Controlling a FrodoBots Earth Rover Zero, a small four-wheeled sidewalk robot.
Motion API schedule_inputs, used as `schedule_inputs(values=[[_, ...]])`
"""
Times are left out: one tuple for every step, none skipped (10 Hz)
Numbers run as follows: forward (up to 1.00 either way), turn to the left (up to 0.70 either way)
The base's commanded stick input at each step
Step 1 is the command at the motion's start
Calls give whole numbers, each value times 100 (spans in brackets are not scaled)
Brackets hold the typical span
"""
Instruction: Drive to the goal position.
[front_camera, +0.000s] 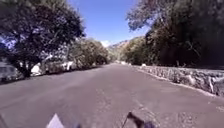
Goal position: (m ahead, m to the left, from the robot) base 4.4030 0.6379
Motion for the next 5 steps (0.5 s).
schedule_inputs(values=[[85, 0], [85, 0], [85, 0], [85, 0], [85, 0]])
